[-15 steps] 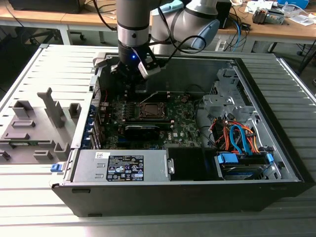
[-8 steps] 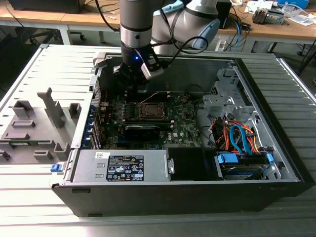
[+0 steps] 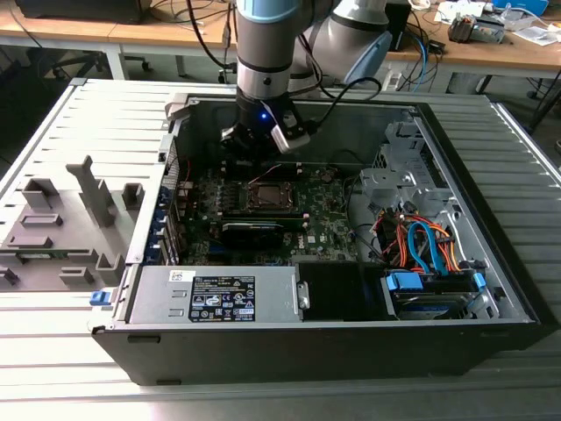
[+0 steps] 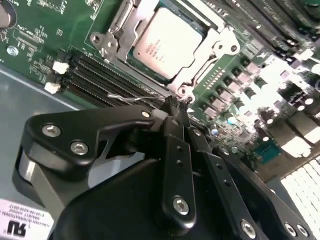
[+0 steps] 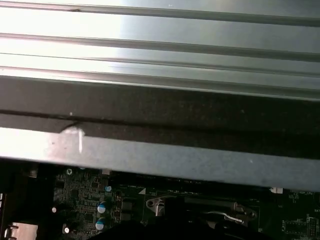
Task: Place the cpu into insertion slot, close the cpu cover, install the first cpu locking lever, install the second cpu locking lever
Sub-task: 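Install the first cpu locking lever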
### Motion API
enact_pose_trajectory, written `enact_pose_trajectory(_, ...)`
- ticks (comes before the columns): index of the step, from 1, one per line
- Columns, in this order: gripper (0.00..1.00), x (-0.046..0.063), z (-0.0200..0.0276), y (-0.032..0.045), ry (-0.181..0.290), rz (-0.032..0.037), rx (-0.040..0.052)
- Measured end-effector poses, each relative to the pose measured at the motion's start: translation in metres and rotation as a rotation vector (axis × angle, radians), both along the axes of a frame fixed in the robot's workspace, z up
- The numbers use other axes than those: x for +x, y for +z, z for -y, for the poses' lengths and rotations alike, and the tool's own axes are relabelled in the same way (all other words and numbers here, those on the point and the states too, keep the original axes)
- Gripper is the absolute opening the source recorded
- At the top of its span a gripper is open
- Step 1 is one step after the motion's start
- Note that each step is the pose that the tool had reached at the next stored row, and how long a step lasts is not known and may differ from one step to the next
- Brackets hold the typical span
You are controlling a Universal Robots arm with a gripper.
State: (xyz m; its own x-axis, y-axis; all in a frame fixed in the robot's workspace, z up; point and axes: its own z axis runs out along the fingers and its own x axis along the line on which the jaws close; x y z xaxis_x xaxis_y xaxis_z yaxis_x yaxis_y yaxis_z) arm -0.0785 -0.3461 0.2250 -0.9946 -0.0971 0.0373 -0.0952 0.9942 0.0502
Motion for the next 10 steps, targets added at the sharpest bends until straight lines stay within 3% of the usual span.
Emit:
enact_pose_trajectory(3,0.11,0.000,-0.0040,-0.0026,0.028,0.0000,0.0002)
enact_pose_trajectory(6,0.11,0.001,-0.0042,-0.0047,0.041,0.0000,0.0001)
enact_pose_trajectory(10,0.11,0.015,-0.0042,-0.0086,0.041,-0.0020,0.0001)
